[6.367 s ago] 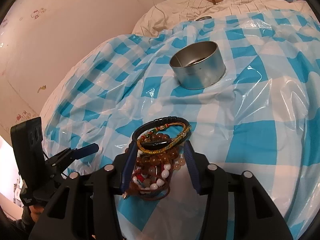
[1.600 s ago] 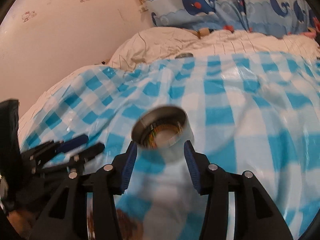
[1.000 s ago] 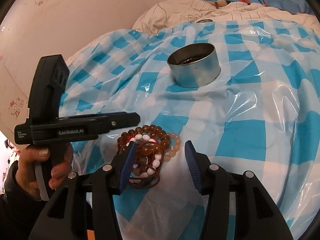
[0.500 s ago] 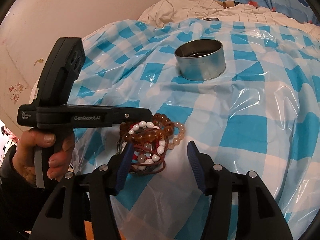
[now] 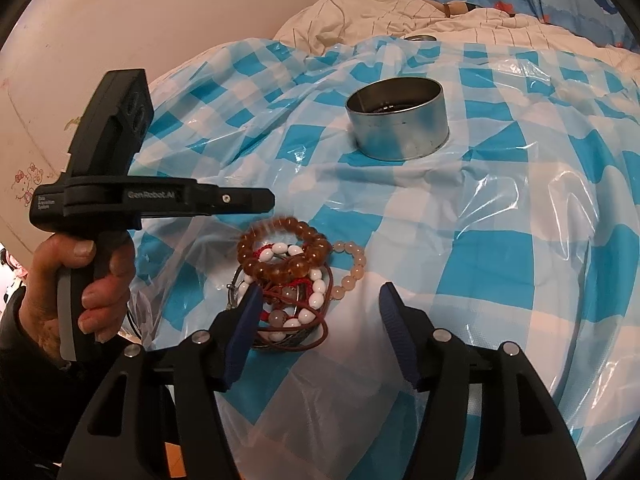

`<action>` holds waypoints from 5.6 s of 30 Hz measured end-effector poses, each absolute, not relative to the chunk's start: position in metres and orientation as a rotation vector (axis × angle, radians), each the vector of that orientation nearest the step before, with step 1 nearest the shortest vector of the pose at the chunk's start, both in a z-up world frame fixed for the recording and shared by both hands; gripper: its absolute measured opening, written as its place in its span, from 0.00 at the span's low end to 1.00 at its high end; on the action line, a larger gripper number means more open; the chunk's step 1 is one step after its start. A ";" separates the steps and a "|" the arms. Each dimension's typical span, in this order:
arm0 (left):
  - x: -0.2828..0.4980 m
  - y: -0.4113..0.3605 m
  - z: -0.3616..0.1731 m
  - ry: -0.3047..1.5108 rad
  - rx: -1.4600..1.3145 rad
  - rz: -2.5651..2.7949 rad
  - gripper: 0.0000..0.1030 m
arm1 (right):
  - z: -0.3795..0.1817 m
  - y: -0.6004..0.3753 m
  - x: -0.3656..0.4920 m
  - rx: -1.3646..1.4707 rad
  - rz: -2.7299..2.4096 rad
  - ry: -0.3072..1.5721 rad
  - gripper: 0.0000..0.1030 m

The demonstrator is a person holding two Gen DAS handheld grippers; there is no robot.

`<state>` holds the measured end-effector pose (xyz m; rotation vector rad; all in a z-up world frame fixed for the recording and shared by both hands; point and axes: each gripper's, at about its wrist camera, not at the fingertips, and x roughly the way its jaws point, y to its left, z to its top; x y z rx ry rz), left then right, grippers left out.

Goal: Organize jewelry
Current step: 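Move the open right gripper back to the amber bead bracelets, then grasp the amber bead bracelet with the right gripper and lift it, then carry the amber beads over the silver tin and open the right gripper, then return the right gripper to the white-bead bracelet on the sheet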

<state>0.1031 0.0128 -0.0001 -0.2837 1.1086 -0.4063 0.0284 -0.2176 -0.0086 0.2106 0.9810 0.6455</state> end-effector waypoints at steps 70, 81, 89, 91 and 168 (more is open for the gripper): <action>0.099 0.008 0.006 1.019 -0.101 -0.338 0.10 | 0.001 -0.205 0.047 -0.068 0.477 0.806 0.08; 0.095 0.014 0.027 0.931 -0.204 -0.396 0.10 | 0.032 -0.241 0.046 0.156 0.499 0.668 0.08; 0.097 0.002 0.042 0.896 -0.202 -0.447 0.10 | 0.043 -0.242 0.047 0.225 0.558 0.628 0.08; 0.099 -0.004 0.049 0.881 -0.200 -0.459 0.10 | 0.048 -0.241 0.050 0.229 0.561 0.611 0.08; 0.031 -0.041 0.017 0.978 0.307 -0.580 0.51 | -0.005 -0.245 0.024 0.291 0.590 0.996 0.42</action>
